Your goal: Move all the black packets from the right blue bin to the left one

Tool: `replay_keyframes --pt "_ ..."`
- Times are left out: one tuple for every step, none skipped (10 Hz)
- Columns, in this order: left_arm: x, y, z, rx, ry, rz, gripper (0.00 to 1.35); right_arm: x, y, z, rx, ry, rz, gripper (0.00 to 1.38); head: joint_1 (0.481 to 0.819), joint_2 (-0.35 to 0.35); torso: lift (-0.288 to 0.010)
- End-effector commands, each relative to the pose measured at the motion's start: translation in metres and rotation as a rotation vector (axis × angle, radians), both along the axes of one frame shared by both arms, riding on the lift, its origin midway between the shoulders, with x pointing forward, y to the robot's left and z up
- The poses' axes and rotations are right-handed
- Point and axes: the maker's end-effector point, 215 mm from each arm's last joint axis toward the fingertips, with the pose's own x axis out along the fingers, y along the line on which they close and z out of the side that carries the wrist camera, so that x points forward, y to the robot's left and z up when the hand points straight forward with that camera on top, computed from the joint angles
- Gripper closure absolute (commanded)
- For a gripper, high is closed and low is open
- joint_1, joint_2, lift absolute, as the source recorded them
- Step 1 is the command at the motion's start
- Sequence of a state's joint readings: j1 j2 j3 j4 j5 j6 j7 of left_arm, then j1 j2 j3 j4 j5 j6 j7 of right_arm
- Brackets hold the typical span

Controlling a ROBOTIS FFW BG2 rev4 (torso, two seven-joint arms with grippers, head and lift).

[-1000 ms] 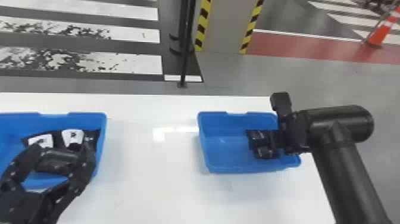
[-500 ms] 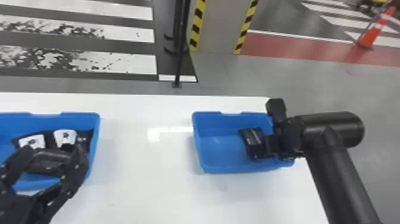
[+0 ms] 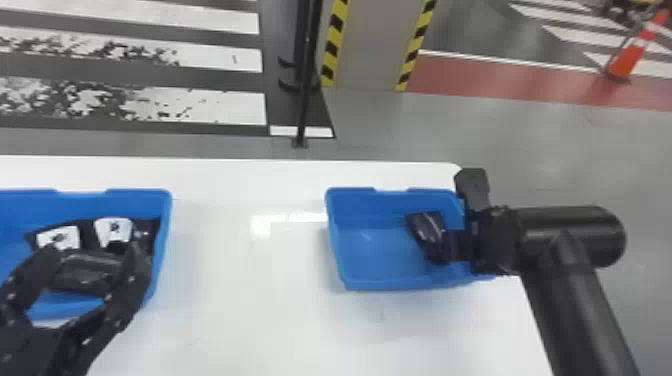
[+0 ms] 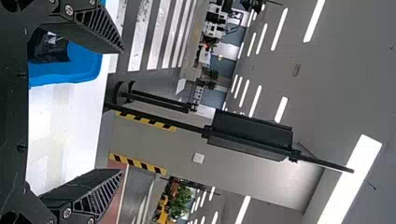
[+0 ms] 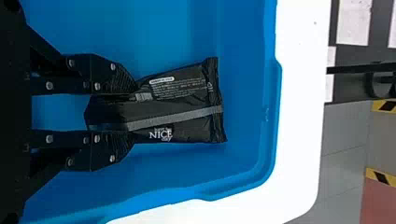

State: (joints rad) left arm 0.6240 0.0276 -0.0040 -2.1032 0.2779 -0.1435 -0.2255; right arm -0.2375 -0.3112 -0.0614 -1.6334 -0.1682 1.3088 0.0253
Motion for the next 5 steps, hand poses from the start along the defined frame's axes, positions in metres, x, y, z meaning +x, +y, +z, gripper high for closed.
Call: replay_keyframes --pt "0.000 0.001 0.000 -0.001 -0.003 0.002 0.13 0.016 0.019 0.018 0.009 -0.139 0.049 1.17 0.695 -0.236 -0.140" --pt "0.000 0.005 0.005 -0.003 -0.020 0.014 0.13 0.022 0.040 0.034 0.041 -0.234 0.092 1.17 0.695 -0.220 -0.140" --pt "-0.001 0.009 0.010 0.000 -0.037 0.025 0.13 0.025 0.069 0.049 0.108 -0.312 0.145 1.17 0.695 -0.196 -0.140" --pt "-0.001 0.011 0.012 0.002 -0.046 0.030 0.13 0.030 0.096 0.072 0.174 -0.403 0.199 1.17 0.695 -0.159 -0.140" --pt "-0.001 0.010 0.014 -0.001 -0.053 0.029 0.13 0.036 0.129 0.097 0.284 -0.499 0.276 1.17 0.695 -0.136 -0.140"
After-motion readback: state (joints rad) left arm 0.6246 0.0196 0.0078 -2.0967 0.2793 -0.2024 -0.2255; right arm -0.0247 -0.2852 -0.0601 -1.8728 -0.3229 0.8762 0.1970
